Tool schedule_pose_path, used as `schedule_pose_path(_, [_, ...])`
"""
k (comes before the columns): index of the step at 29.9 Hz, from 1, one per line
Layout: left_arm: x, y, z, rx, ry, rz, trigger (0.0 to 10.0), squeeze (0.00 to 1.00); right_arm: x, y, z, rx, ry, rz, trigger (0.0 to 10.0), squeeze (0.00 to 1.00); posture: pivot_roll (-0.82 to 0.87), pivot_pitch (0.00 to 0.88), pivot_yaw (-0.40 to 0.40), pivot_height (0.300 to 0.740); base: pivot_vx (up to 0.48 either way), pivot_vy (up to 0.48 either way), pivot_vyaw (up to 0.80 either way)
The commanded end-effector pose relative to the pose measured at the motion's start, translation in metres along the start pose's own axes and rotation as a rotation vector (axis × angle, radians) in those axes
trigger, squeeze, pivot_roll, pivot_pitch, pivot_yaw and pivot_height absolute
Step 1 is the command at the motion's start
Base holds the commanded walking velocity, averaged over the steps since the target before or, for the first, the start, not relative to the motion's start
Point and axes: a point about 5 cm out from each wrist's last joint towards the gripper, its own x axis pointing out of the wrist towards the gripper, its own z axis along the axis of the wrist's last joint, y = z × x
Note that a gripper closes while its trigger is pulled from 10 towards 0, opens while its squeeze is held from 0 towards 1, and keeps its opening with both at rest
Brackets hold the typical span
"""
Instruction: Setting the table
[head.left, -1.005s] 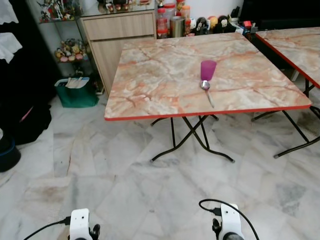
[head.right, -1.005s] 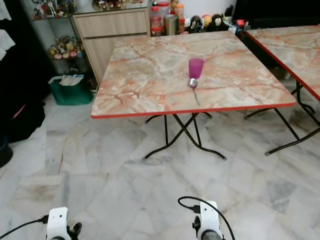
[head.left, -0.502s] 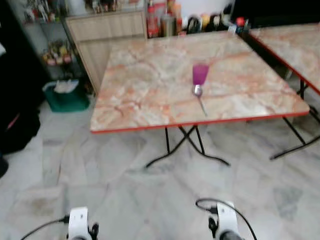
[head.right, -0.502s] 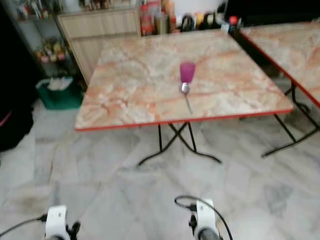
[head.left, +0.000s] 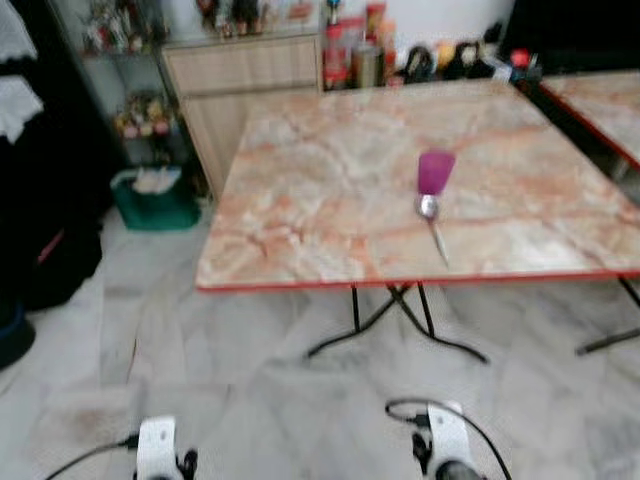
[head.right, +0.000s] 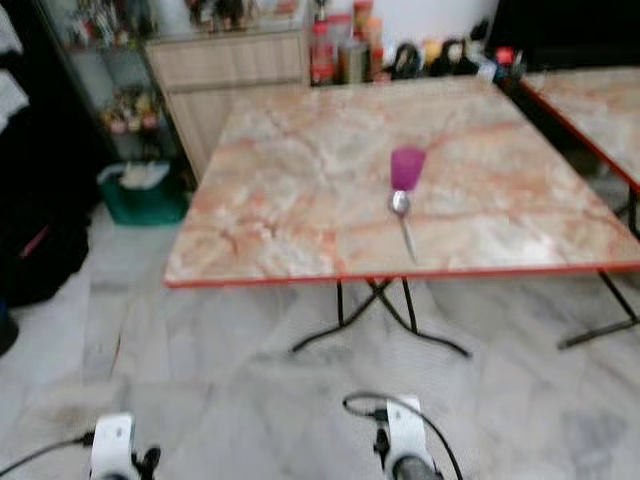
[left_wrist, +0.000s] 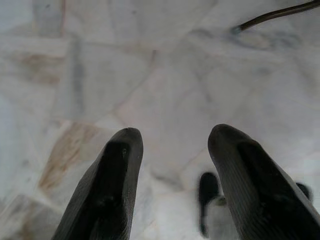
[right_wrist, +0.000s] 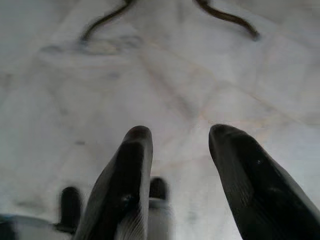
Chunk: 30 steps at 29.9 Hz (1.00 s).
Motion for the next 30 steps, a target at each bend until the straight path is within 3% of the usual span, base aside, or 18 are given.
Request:
schedule_pose_path(1, [-0.001, 0.008, 0.001, -0.002, 0.001, 0.021, 10.0, 0.00, 0.001, 0.004, 0.005, 0.004, -0.014, 0.006, 10.0, 0.00, 0.11, 0.000, 0.073, 0.740, 0.356, 0.000, 0.00])
schedule_pose_path(8, [0.000, 0.008, 0.001, -0.003, 0.001, 0.021, 10.0, 0.00, 0.001, 0.004, 0.004, 0.019, -0.009, 0.001, 10.0, 0.00, 0.11, 0.000, 0.075, 0.740, 0.325, 0.000, 0.00])
schedule_pose_path(20, [-0.001, 0.009, 0.001, -0.003, -0.001, 0.031, 10.0, 0.00, 0.002, 0.009, 0.014, -0.043, -0.069, 0.035, 10.0, 0.00, 0.12, 0.000, 0.074, 0.740, 0.000, 0.000, 0.00])
schedule_pose_path(30, [-0.002, 0.007, -0.004, -0.001, 0.010, 0.021, 10.0, 0.00, -0.003, 0.004, 0.028, -0.120, -0.251, 0.062, 10.0, 0.00, 0.10, 0.000, 0.075, 0.740, 0.000, 0.000, 0.00])
